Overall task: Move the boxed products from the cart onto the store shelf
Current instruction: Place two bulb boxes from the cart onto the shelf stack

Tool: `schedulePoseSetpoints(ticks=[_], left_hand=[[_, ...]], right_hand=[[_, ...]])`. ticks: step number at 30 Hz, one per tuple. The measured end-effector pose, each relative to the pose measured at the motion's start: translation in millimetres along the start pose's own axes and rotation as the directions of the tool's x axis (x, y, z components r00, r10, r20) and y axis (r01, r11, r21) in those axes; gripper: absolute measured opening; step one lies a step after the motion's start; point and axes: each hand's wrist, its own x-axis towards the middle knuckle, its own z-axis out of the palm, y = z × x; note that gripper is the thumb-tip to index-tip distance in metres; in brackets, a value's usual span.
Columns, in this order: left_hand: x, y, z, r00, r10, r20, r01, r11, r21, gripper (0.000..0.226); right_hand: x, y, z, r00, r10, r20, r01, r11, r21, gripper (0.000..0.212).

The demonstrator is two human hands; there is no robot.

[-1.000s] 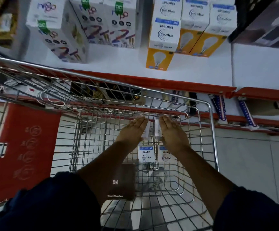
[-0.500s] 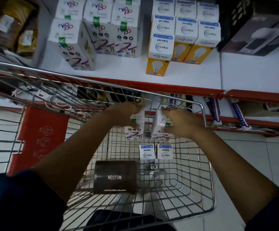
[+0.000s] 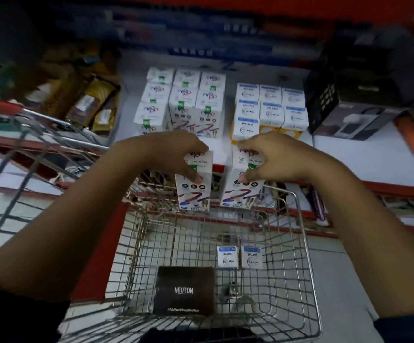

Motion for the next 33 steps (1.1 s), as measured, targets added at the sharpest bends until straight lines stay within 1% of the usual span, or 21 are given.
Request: schedulePoseSetpoints(ticks=[5,9,11,14,21,30,33], left_hand=[[-0.4,-17.8,-35.3,0.992,-0.017,-0.121,0.026,0.997,0.072,0.068],[13.0,-37.2,-40.8,0.975,-0.031,-0.219,0.058,0.991,0.119,0.078],[20.3,-45.1,-34.5,0.962,-0.038,-0.271,0.076,0.989,0.129,0.078],[31.1,-51.9,-22.7,0.941,-0.076,-0.331,0.113,0.989,0.095,0.075],[48.2,-63.0,4.9,0.916,-0.159,-0.369,0.179,0.984,0.02,0.081],[53.4,-68.7,19.3,0.901,-0.145,-0.408,0.168,0.986,0.021,0.072],[55.3,-72.8,30.3,0.898,-0.144,-0.416,0.19,0.979,0.071,0.068]], right_hand=[[29.9,-13.5,-33.1,0.994,-0.012,-0.109,0.0,0.994,-0.109,0.07],[60.5,-20.4,-37.7,0.977,-0.029,-0.21,0.008,0.995,-0.102,0.069],[74.8,-23.6,-30.5,0.967,-0.022,-0.253,-0.002,0.995,-0.095,0.069],[93.6,-27.9,-16.2,0.95,-0.002,-0.312,-0.027,0.996,-0.087,0.07],[116.8,-27.5,17.4,0.932,0.036,-0.36,-0.077,0.992,-0.099,0.063],[129.7,-20.1,40.8,0.924,0.043,-0.38,-0.089,0.991,-0.104,0.066],[131.6,-19.3,52.7,0.91,0.019,-0.414,-0.077,0.989,-0.126,0.063]])
